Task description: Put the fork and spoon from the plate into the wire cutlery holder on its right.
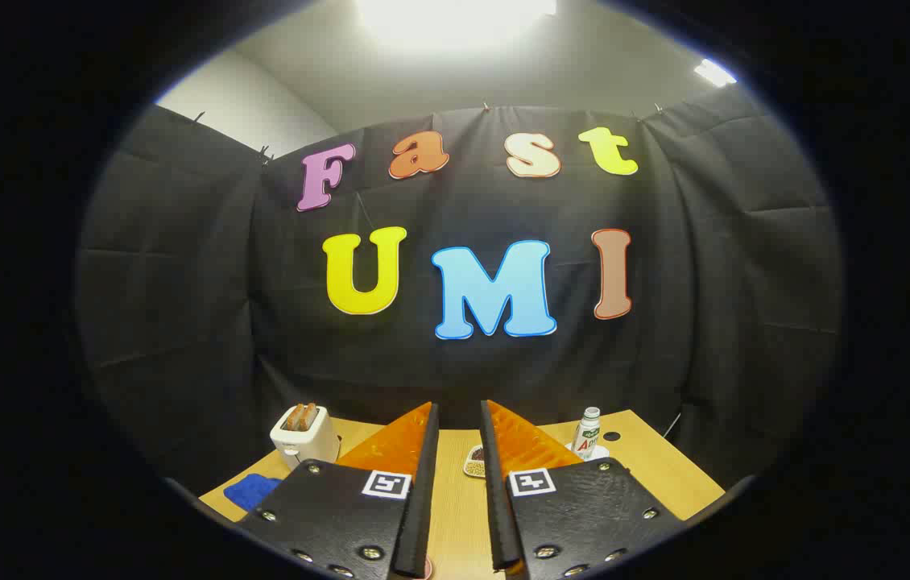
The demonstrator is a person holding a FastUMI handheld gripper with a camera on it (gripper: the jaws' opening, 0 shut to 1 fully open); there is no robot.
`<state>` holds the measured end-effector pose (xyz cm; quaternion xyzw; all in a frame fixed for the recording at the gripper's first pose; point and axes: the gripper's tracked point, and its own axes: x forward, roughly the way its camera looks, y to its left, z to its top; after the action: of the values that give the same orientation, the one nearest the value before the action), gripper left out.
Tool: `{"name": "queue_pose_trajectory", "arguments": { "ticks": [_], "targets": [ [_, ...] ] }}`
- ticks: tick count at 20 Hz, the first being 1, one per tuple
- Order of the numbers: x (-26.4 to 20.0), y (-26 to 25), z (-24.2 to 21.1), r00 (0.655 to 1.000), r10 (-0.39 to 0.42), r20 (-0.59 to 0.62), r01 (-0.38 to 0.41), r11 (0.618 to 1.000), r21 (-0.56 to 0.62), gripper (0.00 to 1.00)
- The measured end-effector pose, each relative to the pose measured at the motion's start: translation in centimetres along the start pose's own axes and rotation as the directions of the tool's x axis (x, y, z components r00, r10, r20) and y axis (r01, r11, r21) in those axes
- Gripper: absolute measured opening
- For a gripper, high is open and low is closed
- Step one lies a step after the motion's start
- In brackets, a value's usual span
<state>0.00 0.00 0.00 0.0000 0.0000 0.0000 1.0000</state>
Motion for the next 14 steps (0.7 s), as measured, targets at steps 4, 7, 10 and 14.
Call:
{"name": "queue_pose_trajectory", "arguments": {
  "ticks": [4,7,10,14],
  "targets": [
    [0.0,-0.1,-0.7,1.0,0.001,-0.022,-0.001,1.0,0.003,0.3],
    [0.1,0.0,-1.2,0.999,0.008,-0.034,-0.009,1.0,-0.011,0.3],
    [0.5,0.7,-2.4,0.997,0.033,-0.068,-0.034,0.999,-0.016,0.3],
    [1.3,2.8,-6.6,0.977,0.099,-0.19,-0.103,0.995,-0.01,0.3]
  ]
}}
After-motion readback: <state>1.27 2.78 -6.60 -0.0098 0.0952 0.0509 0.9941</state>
